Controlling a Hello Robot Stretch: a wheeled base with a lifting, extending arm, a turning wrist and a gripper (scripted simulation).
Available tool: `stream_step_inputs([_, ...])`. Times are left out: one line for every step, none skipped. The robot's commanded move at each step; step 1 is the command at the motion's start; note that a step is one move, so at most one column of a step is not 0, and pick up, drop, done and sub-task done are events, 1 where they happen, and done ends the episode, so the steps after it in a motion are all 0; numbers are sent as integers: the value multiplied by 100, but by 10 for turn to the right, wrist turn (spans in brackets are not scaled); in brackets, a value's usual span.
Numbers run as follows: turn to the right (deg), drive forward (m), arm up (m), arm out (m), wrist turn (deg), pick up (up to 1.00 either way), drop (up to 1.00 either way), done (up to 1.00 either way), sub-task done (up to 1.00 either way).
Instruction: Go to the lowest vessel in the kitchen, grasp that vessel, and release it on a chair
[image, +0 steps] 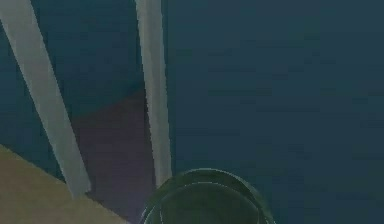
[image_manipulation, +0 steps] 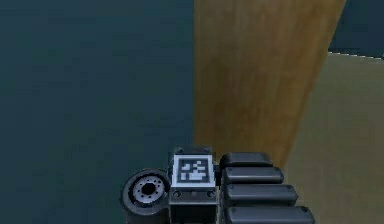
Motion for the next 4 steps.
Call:
stream_step_inputs([-360,0,0,0,0,0,0,0,0])
stream_step_inputs([450,0,0,0,0,0,0,0,0])
stream_step_inputs([450,0,0,0,0,0,0,0,0])
stream_step_inputs([60,0,0,0,0,0,0,0,0])
